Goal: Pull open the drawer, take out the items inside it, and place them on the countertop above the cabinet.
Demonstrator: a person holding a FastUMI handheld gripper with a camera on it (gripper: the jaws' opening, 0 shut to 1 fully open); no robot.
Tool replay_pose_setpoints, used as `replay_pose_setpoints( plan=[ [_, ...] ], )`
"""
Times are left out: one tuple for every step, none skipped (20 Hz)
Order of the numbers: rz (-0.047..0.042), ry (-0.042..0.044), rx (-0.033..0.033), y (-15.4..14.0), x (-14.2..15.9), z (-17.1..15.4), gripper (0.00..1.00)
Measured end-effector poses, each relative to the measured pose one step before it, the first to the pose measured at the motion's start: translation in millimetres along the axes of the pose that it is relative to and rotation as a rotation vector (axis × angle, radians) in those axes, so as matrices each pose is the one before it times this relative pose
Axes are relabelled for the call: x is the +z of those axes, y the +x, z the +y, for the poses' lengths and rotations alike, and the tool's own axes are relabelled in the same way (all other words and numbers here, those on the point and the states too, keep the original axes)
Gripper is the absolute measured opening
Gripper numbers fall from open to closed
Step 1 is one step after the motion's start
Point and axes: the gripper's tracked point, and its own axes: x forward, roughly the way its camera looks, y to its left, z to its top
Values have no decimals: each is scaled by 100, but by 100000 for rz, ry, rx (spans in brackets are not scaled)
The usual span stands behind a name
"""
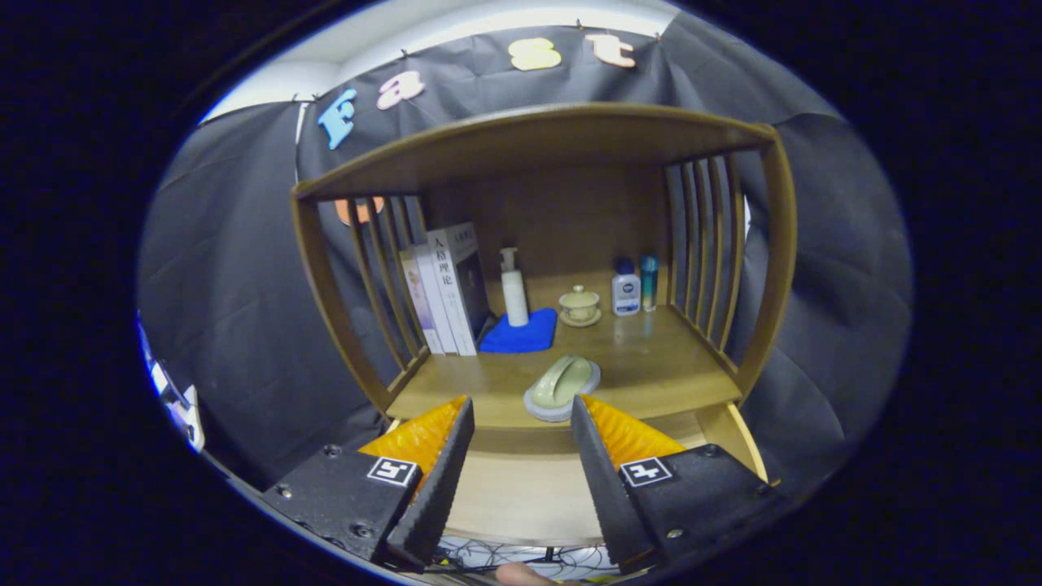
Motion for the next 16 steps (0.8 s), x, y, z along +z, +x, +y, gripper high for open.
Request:
replay_pose_setpoints(
  plan=[
    [-2661,-1164,764,-1131,-471,224,79],
    [-3308,-1381,1343,-954,-230,281,84],
    [-3338,-2154,237,-1470,-13,188,90],
    [-2888,-2151,-1248,-718,-511,-455,95],
    [-2142,-2117,-1169,-707,-389,-238,96],
    [-1615,-1674,-864,-737,-434,17,96],
    [-2165,-762,-622,-567,-327,2,98],
    [-2397,-1137,-320,-428,-205,9,98],
    [-2197,-1045,-896,-532,-567,-198,98],
    [-2249,-932,-772,-453,-588,-83,98],
    [-2722,-977,-167,-463,-451,14,98],
    [-3168,-1143,128,-475,-501,252,98],
    [-3194,-1053,617,-537,-458,276,98],
    [-2423,-880,201,-488,-683,348,98],
    [-1505,-492,-850,-537,-828,135,98],
    [-410,113,-812,-457,-1098,164,98]
  ],
)
